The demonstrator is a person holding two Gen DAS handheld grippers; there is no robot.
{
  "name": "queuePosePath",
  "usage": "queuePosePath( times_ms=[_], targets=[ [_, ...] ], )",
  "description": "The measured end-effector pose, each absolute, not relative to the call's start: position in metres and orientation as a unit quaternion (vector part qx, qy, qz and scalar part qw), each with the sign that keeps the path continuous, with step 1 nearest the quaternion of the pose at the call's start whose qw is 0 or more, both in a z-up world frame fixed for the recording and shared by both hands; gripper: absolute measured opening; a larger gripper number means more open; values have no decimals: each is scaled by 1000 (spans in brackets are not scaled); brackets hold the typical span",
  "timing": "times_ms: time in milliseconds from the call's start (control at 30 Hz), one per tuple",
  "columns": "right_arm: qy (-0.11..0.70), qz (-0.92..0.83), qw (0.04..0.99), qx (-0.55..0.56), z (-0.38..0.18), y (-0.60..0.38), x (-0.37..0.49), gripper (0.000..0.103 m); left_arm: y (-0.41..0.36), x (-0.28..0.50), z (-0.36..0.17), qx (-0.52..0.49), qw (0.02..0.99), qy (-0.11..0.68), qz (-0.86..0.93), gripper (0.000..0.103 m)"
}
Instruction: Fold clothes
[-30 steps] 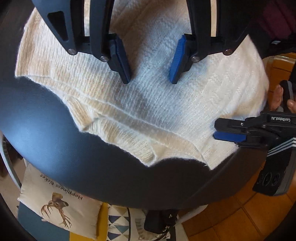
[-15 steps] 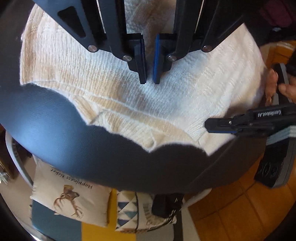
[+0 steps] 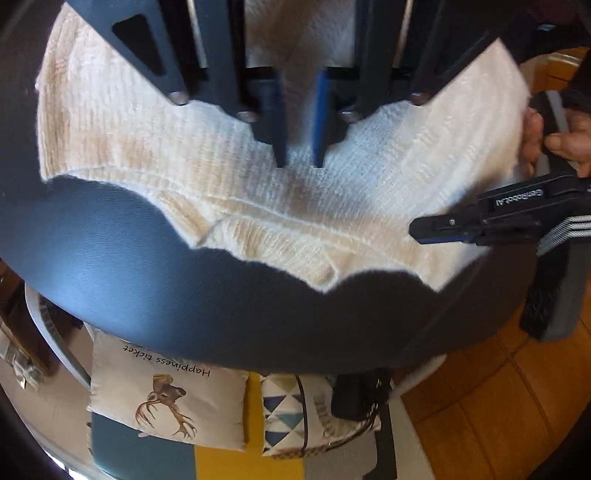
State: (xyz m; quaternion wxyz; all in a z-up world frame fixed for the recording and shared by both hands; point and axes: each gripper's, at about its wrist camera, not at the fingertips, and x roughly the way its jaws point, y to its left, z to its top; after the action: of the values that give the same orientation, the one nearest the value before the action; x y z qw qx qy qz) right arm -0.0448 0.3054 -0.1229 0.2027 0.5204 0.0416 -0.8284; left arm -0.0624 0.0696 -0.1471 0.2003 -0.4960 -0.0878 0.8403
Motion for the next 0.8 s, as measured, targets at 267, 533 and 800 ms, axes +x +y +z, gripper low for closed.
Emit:
queuePosePath(
  times_ms=[267, 533, 800],
  targets=[
    [-3, -817, 185, 546, -135, 320, -56, 31, 90, -53, -138, -476, 223, -59, 849, 10],
    [69, -838, 169, 513, -130, 293, -50, 5, 124, -48, -151, -486, 232, 10, 843, 10],
    [5, -854, 147, 498, -117, 316, -68, 0, 120, -46, -139, -445, 215, 8, 869, 10]
  ],
)
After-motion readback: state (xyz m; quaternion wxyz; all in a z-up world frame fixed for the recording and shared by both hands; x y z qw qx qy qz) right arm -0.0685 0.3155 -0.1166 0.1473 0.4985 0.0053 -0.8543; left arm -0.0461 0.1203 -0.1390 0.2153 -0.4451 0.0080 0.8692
